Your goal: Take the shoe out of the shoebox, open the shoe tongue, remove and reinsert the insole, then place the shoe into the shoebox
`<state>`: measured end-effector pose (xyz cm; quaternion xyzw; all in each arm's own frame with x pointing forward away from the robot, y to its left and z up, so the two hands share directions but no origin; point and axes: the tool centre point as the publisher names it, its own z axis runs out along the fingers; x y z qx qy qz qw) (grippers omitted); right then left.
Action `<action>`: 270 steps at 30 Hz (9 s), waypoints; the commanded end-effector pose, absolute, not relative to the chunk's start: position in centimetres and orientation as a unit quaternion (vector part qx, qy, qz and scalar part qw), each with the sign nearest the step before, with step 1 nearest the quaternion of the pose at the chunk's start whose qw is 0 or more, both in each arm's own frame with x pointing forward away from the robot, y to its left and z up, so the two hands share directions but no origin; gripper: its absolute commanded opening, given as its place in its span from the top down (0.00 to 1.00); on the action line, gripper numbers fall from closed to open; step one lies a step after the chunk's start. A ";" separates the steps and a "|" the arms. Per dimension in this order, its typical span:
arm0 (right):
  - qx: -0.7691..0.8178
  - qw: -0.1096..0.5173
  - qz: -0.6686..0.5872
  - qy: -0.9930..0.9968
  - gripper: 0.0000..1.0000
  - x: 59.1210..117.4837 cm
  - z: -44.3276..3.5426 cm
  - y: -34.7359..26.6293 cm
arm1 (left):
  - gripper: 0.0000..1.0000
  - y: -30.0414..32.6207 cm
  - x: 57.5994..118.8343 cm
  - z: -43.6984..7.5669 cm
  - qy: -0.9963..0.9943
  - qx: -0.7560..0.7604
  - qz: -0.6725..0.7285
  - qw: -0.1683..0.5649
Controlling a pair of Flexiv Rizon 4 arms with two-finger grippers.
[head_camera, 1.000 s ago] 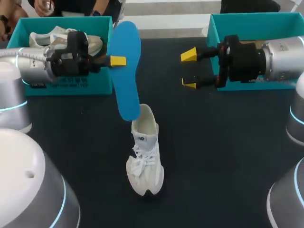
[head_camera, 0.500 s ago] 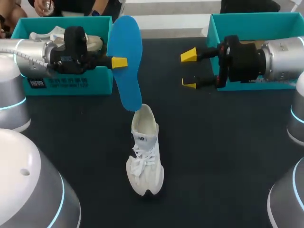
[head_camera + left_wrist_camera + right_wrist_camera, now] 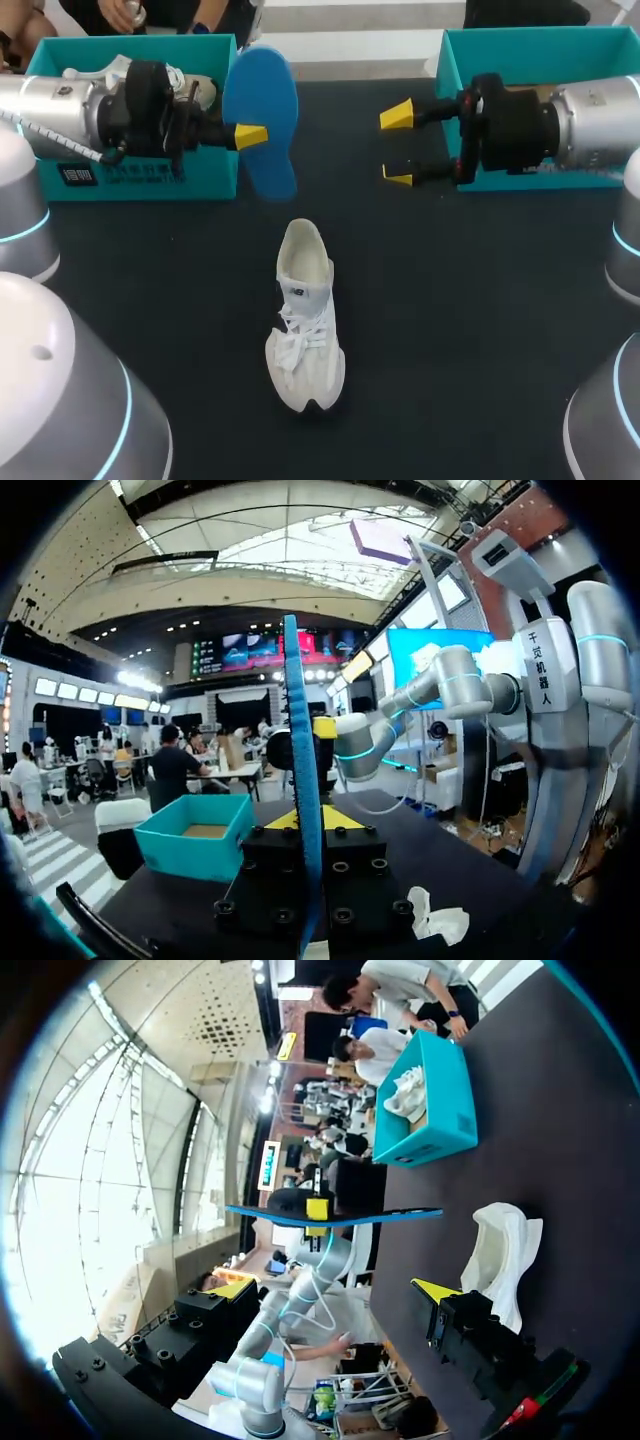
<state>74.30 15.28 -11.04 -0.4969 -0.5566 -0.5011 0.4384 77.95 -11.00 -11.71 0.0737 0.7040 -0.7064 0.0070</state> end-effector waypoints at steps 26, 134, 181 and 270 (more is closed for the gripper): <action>-0.497 0.438 -0.502 -0.556 0.00 74.3 -11.1 15.5 | 1.00 -12.1 77.7 -14.4 0.435 0.510 -0.509 0.540; -0.445 0.397 -0.555 -0.580 1.00 78.3 -16.7 22.2 | 0.00 -11.1 81.1 -15.1 0.646 0.383 -0.515 0.413; -0.342 0.194 -0.615 -0.684 1.00 79.9 -19.6 23.3 | 0.00 -5.7 79.5 -25.7 0.841 0.127 -0.522 0.062; -0.184 0.174 -0.630 -0.734 1.00 79.4 -29.5 27.2 | 0.00 -9.6 75.7 -32.8 0.857 0.113 -0.502 0.032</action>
